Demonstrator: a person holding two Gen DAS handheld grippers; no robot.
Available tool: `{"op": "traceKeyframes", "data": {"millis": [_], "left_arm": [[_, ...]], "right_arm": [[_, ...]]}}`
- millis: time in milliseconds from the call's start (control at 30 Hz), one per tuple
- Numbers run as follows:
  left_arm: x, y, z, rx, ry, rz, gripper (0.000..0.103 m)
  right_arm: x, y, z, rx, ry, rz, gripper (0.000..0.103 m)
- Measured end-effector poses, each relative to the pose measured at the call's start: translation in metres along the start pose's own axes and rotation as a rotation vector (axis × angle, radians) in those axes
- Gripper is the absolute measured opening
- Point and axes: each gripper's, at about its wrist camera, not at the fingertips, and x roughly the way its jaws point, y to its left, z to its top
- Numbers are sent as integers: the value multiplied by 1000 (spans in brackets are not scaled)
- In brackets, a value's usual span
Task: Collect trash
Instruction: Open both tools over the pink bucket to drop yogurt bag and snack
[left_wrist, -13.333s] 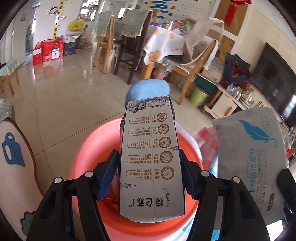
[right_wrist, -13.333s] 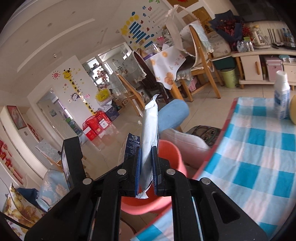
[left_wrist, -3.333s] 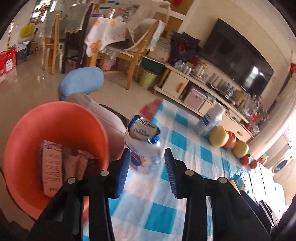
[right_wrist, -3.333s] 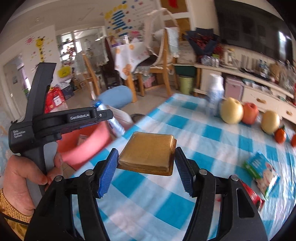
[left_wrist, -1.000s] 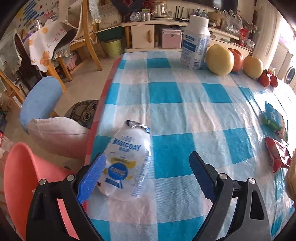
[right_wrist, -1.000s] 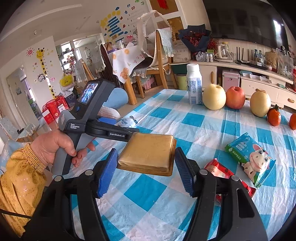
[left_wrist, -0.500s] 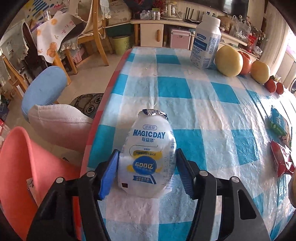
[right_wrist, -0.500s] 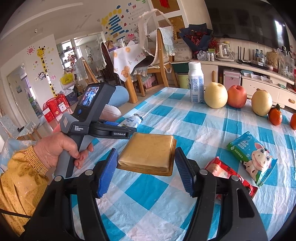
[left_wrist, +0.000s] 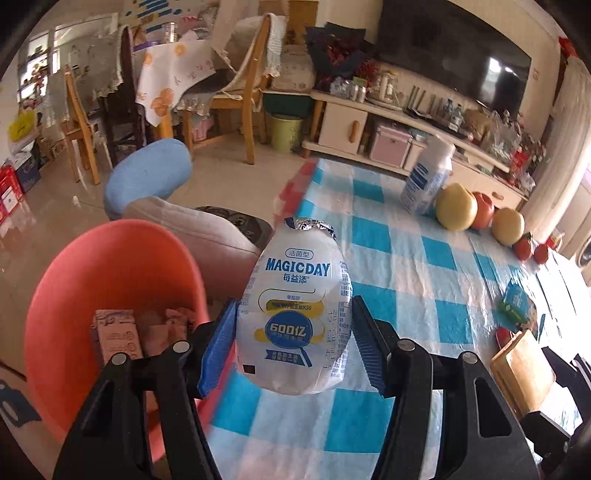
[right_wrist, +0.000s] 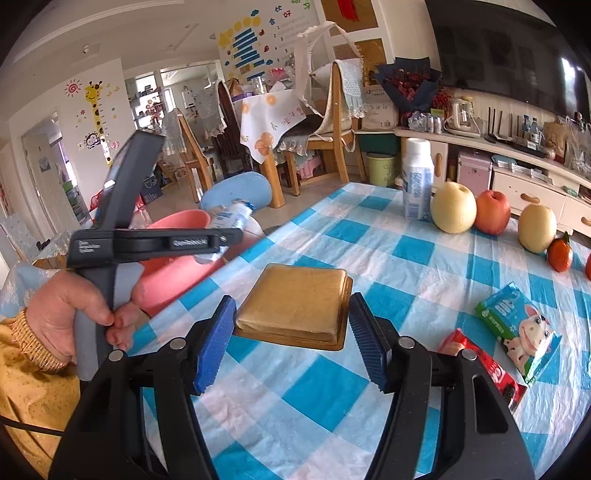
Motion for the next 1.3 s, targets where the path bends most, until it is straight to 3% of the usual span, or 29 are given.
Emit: {"op": "traceKeyframes", "data": {"millis": [233,567,667,700,733,800,900,1033,1300], "left_arm": [[-35,84,10,-218,-95,126,62],[-39,161,4,-458,-119,151,63],[-33,181,-3,-533,-103,155,88],[-30,184,-6,-552,-97,159,88],[-29,187,-8,-562,-90,164,88],[-28,189,-8,-572,-94,181,89],[-36,185,-8,-573,-170,185,93],[-45,175,-7,-533,-276,179,95],[-53,143,-4,-469,-362,88,95]], "right_arm": [[20,52,35,-52,-26,70,64],[89,157,77,-242,-2,182,64],[122,178,74,-307,70,192,71],[129,183,73,-324,89,167,77],[135,185,70,-333,97,136,83],[135,182,65,-310,98,120,85],[123,169,59,-255,77,63,92],[101,144,53,-185,67,-10,94],[61,110,27,-156,82,-134,99]]}}
